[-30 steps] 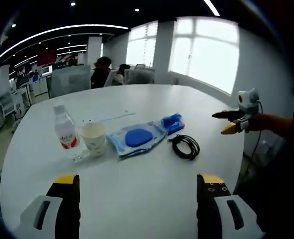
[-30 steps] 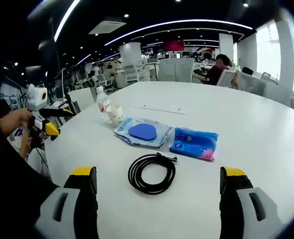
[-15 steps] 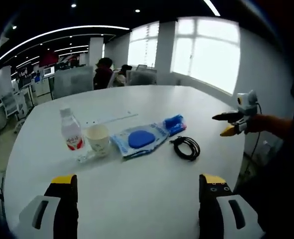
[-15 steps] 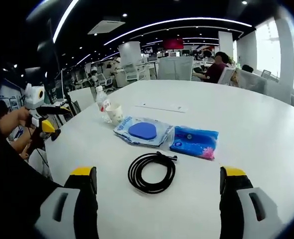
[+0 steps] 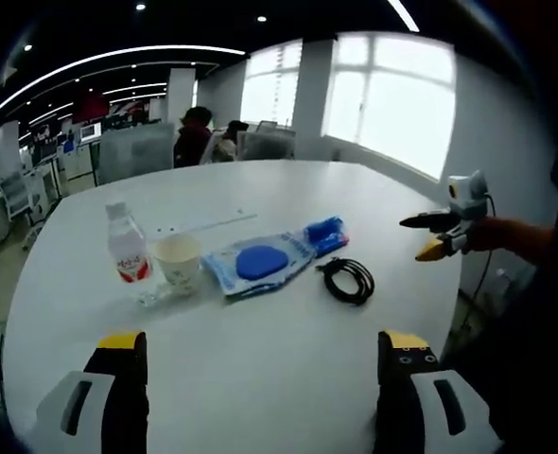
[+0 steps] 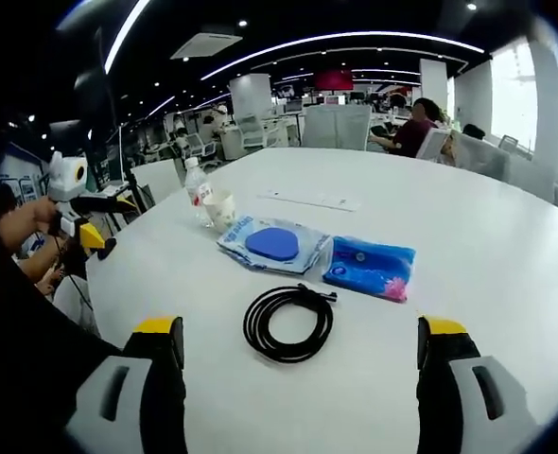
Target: Arrange the tabletop items into an orderly group along one side of the table until the central work area is clear of visible clutter.
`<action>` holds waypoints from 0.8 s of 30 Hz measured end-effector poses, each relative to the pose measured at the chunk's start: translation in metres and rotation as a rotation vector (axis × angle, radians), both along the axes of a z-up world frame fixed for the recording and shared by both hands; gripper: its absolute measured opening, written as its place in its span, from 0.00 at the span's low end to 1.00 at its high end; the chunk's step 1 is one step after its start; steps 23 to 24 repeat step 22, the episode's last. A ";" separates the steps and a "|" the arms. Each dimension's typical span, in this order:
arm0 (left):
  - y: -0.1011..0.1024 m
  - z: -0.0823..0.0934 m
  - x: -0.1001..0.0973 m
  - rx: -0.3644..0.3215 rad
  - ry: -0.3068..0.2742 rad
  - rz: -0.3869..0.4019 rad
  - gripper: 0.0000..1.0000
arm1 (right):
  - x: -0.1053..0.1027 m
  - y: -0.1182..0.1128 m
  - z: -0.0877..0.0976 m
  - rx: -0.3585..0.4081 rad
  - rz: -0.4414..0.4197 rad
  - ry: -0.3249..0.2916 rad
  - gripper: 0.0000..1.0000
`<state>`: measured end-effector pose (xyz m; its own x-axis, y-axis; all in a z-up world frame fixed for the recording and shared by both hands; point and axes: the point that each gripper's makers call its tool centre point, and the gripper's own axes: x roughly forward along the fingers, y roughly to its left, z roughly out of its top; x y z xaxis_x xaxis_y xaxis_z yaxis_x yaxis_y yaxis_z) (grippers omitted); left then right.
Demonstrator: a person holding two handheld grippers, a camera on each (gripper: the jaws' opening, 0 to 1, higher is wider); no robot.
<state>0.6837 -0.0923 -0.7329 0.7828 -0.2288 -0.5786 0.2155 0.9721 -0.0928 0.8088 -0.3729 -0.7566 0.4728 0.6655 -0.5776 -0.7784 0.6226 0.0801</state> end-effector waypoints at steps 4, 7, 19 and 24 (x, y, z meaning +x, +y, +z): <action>0.000 -0.001 0.001 0.006 0.001 -0.009 1.00 | 0.001 0.000 0.000 0.002 0.000 -0.001 0.99; -0.001 0.000 0.002 0.002 -0.002 -0.011 1.00 | 0.002 0.001 0.002 0.002 -0.003 -0.007 0.99; 0.003 0.000 0.002 -0.004 -0.008 -0.004 1.00 | 0.004 0.003 -0.002 -0.030 -0.001 -0.017 0.99; 0.004 -0.001 0.002 -0.006 -0.006 -0.005 1.00 | 0.005 0.003 -0.001 -0.025 -0.009 -0.017 0.99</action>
